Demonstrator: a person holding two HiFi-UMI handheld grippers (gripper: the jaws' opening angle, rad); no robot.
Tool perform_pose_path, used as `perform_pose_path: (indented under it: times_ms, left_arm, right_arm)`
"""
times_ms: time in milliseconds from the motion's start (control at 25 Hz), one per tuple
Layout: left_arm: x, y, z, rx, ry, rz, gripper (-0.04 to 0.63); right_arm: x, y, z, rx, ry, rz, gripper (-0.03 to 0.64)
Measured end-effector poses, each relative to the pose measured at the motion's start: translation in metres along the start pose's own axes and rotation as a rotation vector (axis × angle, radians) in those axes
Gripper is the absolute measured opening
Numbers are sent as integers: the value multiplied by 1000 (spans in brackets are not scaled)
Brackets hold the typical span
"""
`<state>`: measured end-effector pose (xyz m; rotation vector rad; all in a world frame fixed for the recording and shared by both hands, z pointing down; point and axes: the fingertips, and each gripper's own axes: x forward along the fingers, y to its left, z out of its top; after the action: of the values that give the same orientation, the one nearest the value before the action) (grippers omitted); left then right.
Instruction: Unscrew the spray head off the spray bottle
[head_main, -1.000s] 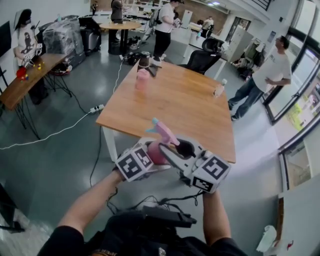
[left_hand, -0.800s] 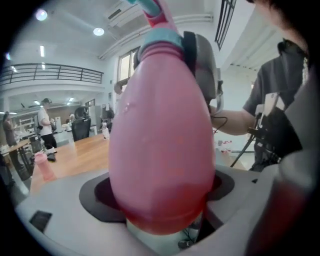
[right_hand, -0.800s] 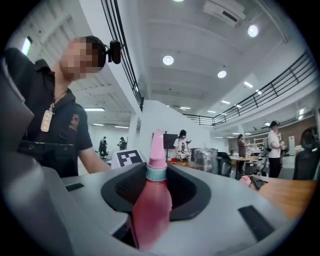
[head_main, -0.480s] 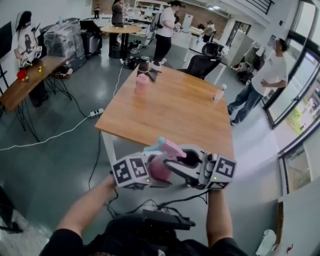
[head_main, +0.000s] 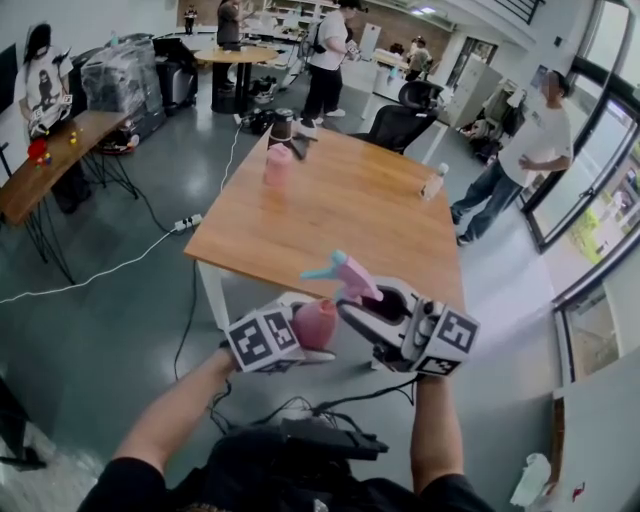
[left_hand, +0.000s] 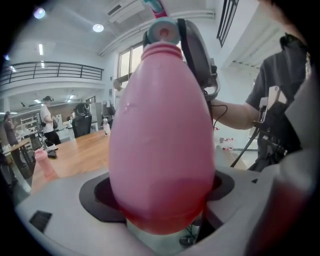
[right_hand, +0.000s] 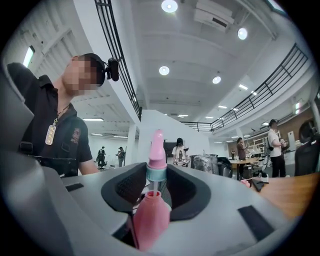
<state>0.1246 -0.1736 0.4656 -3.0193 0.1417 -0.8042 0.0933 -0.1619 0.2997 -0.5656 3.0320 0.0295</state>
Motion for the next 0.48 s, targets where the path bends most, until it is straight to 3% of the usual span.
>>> perform_pose_path:
  times_ms: [280, 480]
  left_arm:
    - [4, 15, -8, -41, 47, 113, 423]
    - [0, 34, -18, -127, 42, 214, 423]
  right_arm:
    - [-19, -12, 25, -9, -90, -136, 137]
    - [-23, -18, 41, -43, -120, -239, 138]
